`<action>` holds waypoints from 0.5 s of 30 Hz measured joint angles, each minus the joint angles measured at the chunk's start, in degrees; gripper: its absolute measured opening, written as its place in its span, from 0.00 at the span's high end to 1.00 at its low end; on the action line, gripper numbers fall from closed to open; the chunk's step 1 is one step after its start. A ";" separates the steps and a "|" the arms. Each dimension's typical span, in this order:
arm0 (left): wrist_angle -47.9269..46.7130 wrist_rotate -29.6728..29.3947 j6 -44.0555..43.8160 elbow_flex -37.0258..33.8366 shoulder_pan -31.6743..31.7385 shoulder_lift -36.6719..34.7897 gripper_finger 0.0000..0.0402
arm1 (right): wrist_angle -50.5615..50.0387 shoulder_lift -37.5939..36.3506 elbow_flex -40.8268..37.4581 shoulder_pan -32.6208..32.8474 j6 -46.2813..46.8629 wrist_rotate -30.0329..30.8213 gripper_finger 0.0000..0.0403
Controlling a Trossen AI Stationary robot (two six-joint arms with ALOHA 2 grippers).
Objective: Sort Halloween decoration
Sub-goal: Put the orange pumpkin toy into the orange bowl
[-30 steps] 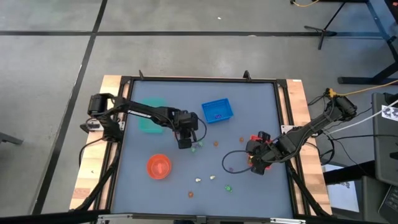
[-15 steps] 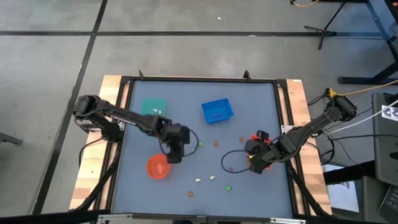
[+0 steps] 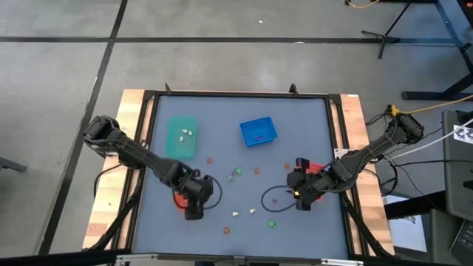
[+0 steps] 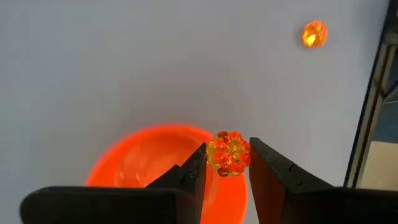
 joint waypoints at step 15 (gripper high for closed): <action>-9.83 -4.36 -9.33 0.00 -5.93 0.00 0.76 | 1.21 0.00 0.00 0.00 -4.40 -1.64 0.53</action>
